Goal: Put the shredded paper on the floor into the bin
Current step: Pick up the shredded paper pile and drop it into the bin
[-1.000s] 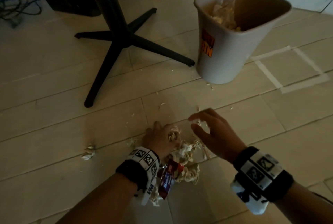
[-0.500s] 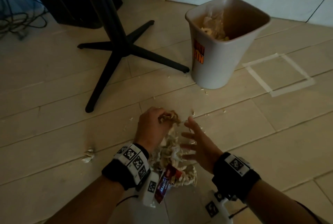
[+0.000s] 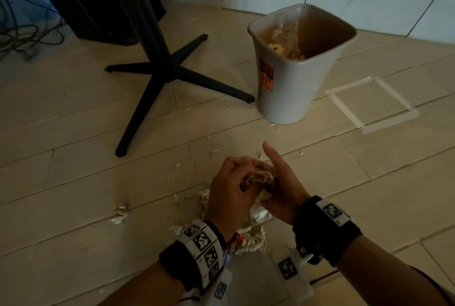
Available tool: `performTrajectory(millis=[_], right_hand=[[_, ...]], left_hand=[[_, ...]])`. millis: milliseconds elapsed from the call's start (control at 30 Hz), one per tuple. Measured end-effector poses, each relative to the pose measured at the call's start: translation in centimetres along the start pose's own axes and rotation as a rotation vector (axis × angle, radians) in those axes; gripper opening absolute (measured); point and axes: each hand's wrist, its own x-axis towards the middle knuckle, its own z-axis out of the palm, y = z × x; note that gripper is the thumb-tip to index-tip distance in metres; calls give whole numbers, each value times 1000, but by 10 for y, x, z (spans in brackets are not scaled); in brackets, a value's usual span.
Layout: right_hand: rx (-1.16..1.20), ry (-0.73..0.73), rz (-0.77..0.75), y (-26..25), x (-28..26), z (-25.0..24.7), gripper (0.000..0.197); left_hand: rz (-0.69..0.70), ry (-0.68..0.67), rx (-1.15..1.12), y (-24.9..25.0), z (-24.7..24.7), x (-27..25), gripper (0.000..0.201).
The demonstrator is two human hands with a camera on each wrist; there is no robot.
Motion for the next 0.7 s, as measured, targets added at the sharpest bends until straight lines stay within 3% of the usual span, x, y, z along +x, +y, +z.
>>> performTrajectory(millis=[67, 133, 200, 300, 400, 500, 600, 700], right_hand=[[-87, 12, -1, 4, 0, -2, 67], [-173, 9, 2, 9, -2, -4, 61], [-222, 1, -16, 14, -4, -5, 47], [-251, 63, -15, 21, -4, -9, 30], [-224, 234, 14, 23, 0, -16, 20], [-281, 451, 17, 19, 3, -29, 19], [-380, 577, 41, 15, 5, -40, 29], [-518, 617, 89, 12, 3, -45, 27]], left_hand=[[-14, -15, 90, 0, 0, -3, 27], [-122, -18, 122, -1, -2, -3, 39], [-231, -41, 55, -3, -7, -2, 49], [-242, -148, 7, -9, -12, 0, 53], [-203, -284, -58, -16, -19, 0, 58], [-282, -316, -101, -34, -29, 4, 56], [-405, -269, 111, -69, -35, 9, 43], [-524, -385, 391, -88, -38, 13, 50]])
